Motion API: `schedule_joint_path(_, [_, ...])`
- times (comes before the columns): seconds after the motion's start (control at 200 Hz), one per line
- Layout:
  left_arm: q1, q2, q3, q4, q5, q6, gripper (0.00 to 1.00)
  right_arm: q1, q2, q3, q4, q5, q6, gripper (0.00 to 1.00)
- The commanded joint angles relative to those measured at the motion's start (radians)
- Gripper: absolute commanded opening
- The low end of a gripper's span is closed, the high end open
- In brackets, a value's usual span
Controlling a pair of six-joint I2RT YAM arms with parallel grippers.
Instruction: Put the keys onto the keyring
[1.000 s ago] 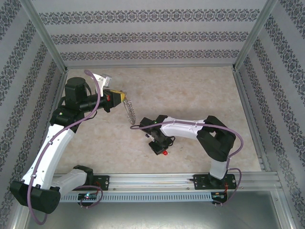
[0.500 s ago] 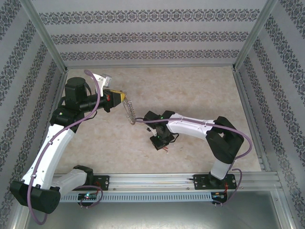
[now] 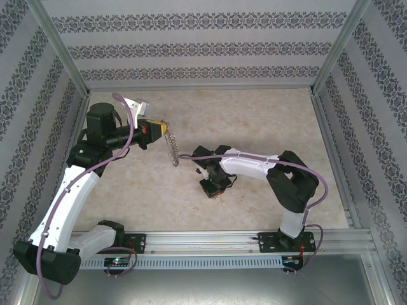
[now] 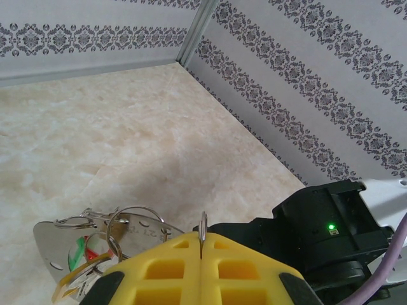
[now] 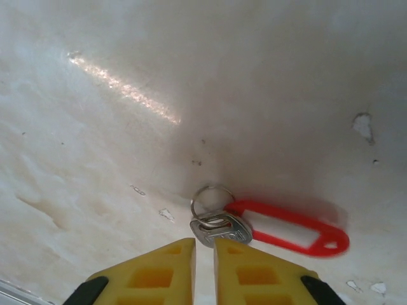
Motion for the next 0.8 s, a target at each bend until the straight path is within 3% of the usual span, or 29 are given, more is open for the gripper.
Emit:
schedule_joint_path(0.0, [0.010,-0.003,0.011,0.030,0.018,-0.009,0.00,-0.011,-0.005,0.019,-0.007,-0.003,0.006,0.20])
schedule_joint_path(0.365, [0.009,-0.004,0.004,0.035,0.015,-0.011,0.00,-0.011,0.025,0.070,-0.037,0.022,0.005,0.38])
schedule_joint_path(0.794, [0.013,-0.013,0.005,0.011,0.003,-0.005,0.00,0.048,0.137,0.174,-0.143,0.093,-0.055,0.33])
